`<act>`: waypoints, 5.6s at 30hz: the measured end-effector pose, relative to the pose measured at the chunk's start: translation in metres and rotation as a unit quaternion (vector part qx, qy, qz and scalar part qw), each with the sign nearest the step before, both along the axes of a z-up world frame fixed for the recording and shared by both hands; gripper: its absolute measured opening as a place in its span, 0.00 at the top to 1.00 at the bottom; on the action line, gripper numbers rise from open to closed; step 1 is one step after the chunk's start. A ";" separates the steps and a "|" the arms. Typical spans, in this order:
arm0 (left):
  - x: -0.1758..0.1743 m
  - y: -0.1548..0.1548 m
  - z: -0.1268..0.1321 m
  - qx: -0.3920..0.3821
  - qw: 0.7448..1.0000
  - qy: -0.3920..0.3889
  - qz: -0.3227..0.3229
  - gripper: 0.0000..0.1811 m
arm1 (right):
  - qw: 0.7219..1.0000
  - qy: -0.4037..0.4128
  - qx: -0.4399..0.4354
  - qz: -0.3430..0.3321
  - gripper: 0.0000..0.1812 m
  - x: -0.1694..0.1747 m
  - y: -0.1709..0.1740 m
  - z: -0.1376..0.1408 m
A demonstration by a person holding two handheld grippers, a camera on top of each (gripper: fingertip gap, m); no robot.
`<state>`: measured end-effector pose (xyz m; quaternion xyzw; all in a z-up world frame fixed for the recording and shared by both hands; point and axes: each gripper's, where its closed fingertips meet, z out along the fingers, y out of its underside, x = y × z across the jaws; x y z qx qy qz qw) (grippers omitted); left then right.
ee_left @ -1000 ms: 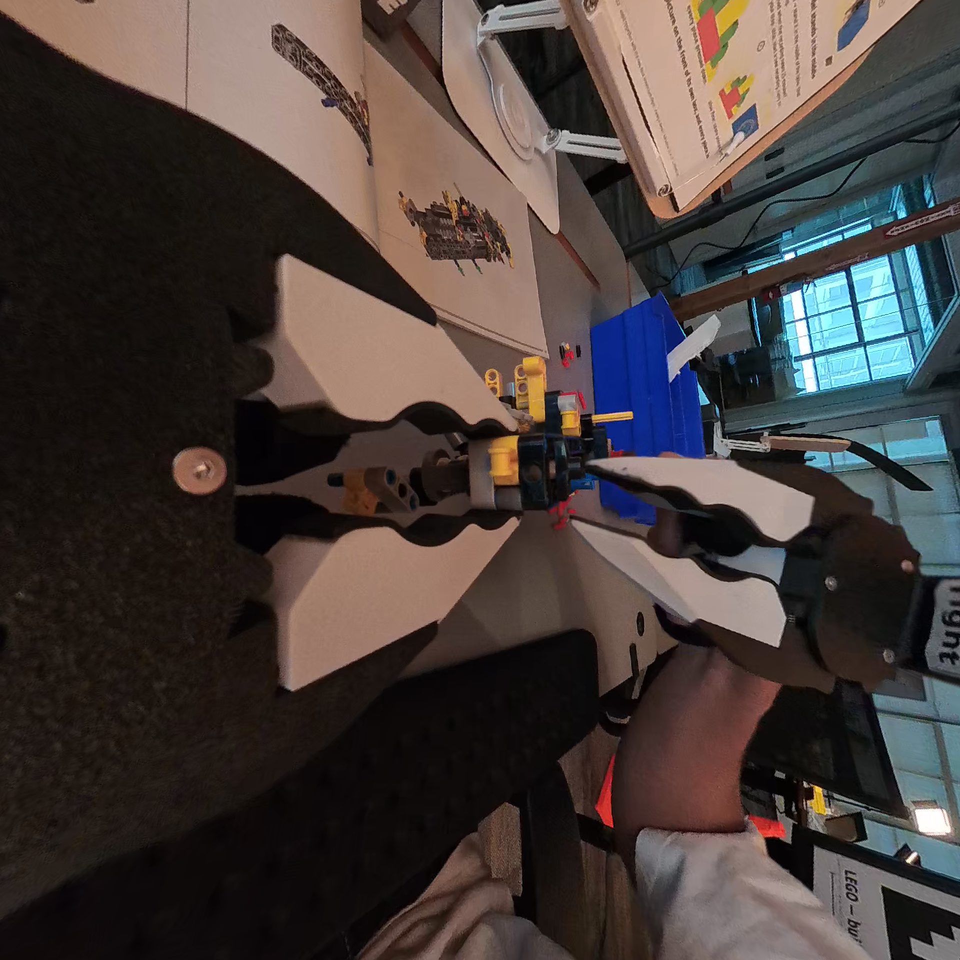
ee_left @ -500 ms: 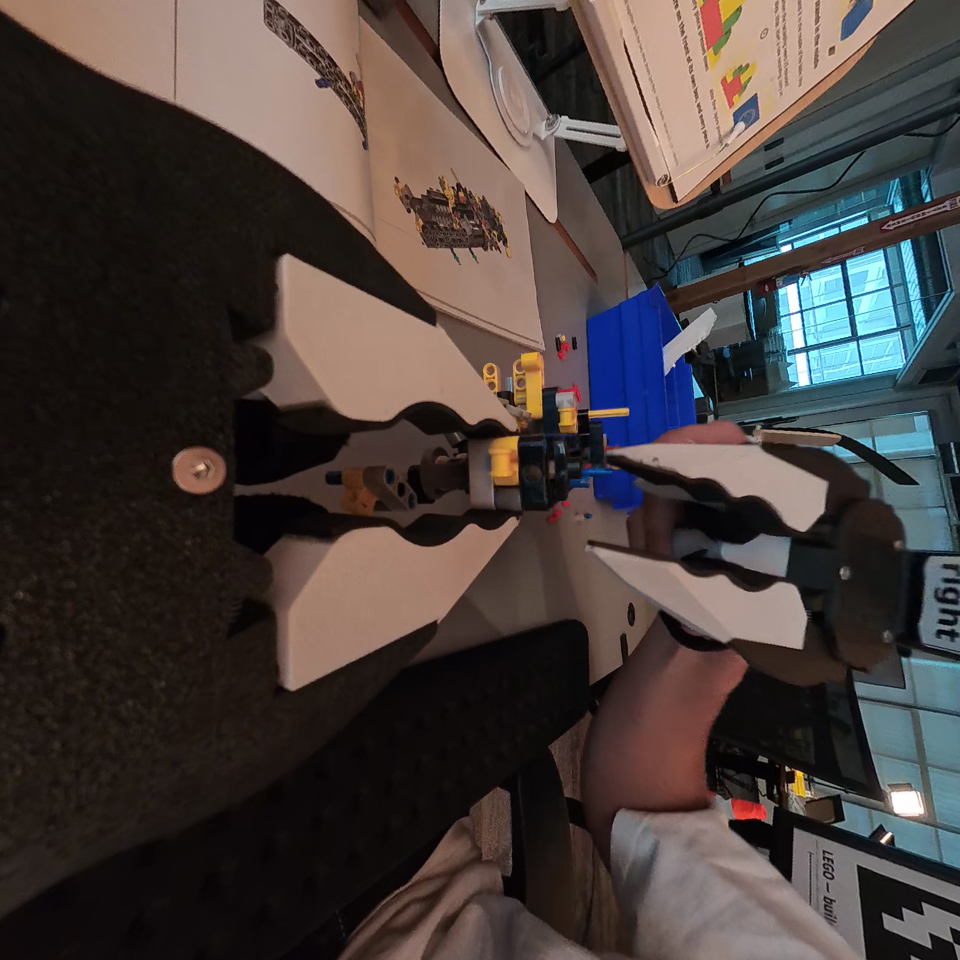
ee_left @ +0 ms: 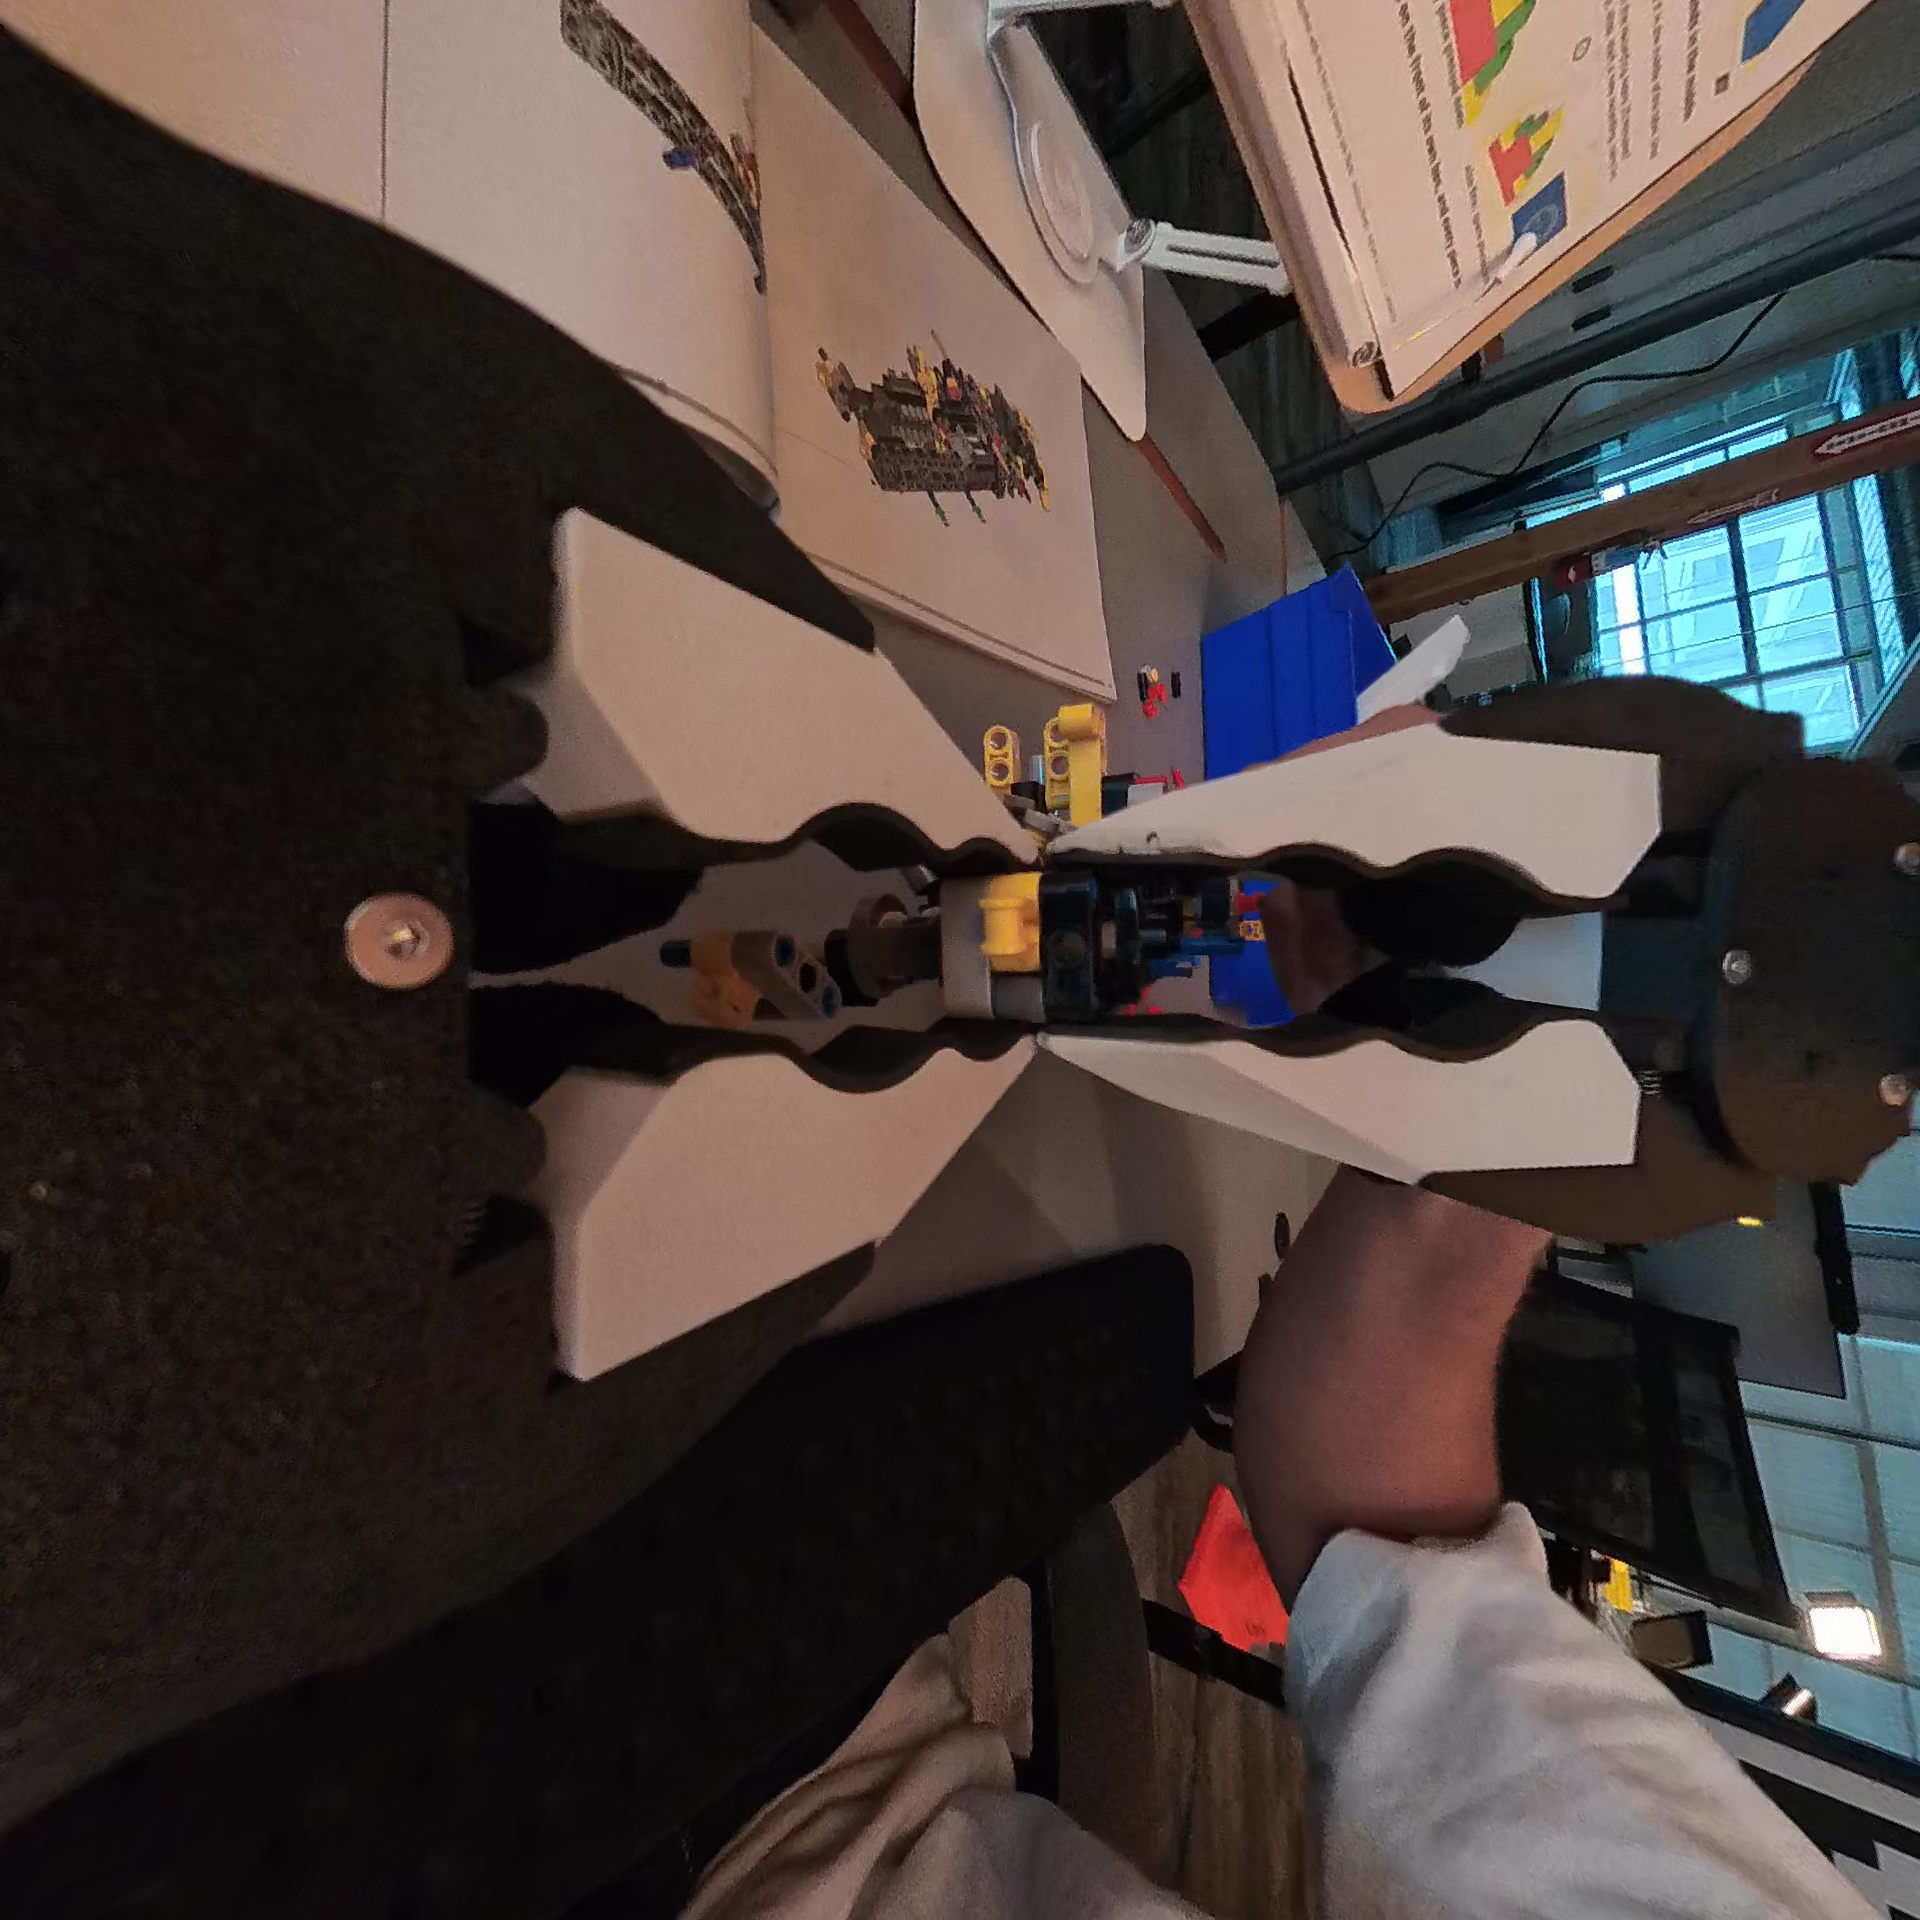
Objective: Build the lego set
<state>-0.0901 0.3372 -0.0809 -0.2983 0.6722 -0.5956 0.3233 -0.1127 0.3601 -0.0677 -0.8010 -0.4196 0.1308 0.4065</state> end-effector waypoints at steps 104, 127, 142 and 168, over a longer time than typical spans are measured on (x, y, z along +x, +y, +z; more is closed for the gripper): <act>0.010 0.022 -0.011 -0.145 0.979 0.144 0.002 0.87 | 0.893 -0.399 0.174 -0.118 0.77 0.098 -0.002 -0.039; 0.011 0.032 0.004 -0.264 0.937 0.228 0.012 0.56 | 0.664 -0.512 0.526 -0.142 0.77 0.080 -0.040 -0.004; 0.028 -0.007 -0.023 -0.011 0.928 0.371 0.021 0.85 | 0.680 -0.528 0.494 -0.121 0.77 0.071 -0.032 -0.036; 0.018 -0.009 -0.050 0.083 0.957 0.272 0.057 0.94 | 0.853 -0.277 0.338 -0.285 0.76 0.066 -0.060 -0.047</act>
